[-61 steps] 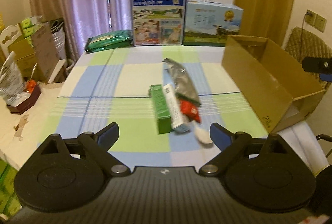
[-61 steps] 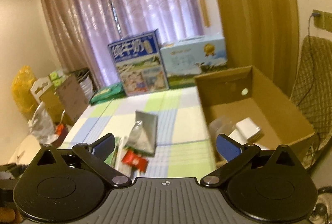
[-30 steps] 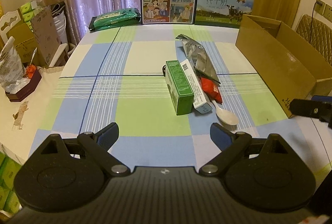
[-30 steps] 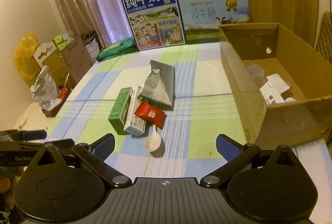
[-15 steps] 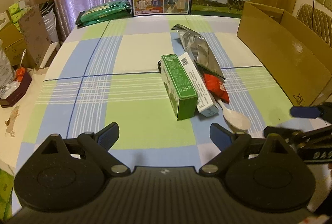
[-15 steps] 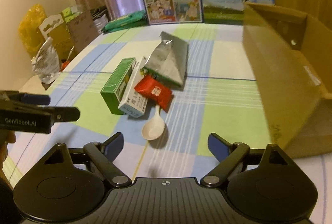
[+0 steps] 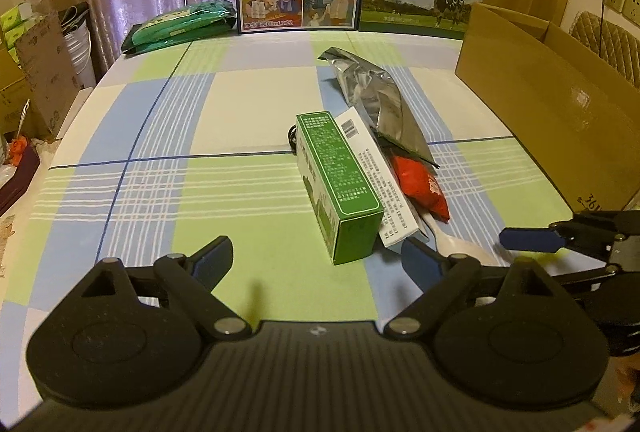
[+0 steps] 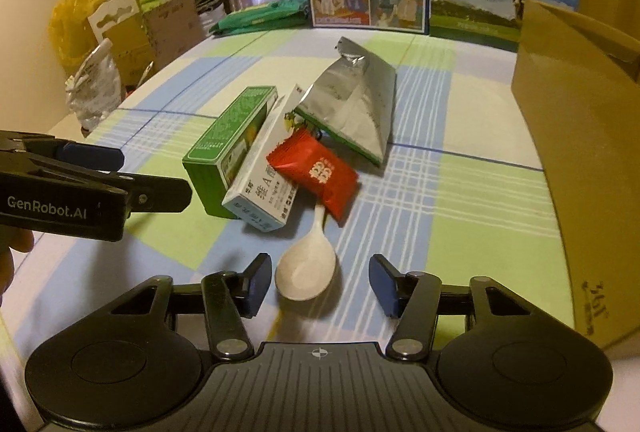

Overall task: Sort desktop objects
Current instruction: 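Grasp the green medicine box with the left gripper while the right grasps the white spoon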

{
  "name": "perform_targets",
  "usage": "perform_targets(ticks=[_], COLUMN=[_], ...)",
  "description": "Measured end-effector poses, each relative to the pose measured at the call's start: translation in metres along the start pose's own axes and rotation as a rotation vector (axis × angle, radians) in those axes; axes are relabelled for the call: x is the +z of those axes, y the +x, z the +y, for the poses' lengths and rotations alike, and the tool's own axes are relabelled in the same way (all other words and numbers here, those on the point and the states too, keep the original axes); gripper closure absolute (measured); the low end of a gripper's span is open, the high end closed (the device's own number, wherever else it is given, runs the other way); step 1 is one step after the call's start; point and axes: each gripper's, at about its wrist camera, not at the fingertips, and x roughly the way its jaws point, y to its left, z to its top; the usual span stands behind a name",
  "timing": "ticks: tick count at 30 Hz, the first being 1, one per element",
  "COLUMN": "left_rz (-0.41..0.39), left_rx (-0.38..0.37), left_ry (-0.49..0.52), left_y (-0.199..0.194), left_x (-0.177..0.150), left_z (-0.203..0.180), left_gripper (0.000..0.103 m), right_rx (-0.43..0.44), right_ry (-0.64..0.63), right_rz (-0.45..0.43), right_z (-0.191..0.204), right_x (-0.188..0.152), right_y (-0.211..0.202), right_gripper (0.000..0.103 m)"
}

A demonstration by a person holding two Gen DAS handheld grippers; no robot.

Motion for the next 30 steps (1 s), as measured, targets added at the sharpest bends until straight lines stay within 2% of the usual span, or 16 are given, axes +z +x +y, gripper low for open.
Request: perform_targets(ticks=[6,9,10,21,27,29,30], left_rz=[-0.02,-0.024,-0.024,-0.014,-0.02,-0.01,0.0], left_rx=[-0.018,-0.027,-0.03,-0.042,-0.03,-0.018,-0.012], left_ry=[-0.017,-0.014,-0.017,0.001,0.01,0.015,0.021], left_y=[0.003,0.007,0.008,0.028,0.037,0.039,0.039], left_x=[0.002,0.005,0.006,0.014,0.02,0.02,0.02], left_z=[0.003,0.004,0.003,-0.007,-0.008,-0.008,-0.008], left_gripper=[0.015,0.017,0.018,0.032,0.056,0.072,0.076], right_rx=[-0.01,-0.017,-0.023,-0.11,-0.11,-0.11,-0.112], right_ry=[-0.011,-0.017,-0.021,-0.006,0.016,0.018,0.018], right_rz=[0.015,0.014,0.011,0.021,0.025,0.026,0.025], right_z=[0.004,0.006,0.006,-0.003,-0.005,-0.004,-0.004], right_x=[0.0,0.001,0.001,0.0,-0.001,-0.002,-0.002], right_y=[0.013,0.015,0.015,0.009,0.006,0.005,0.004], right_gripper=[0.06,0.067,0.074,0.074,0.074,0.074,0.074])
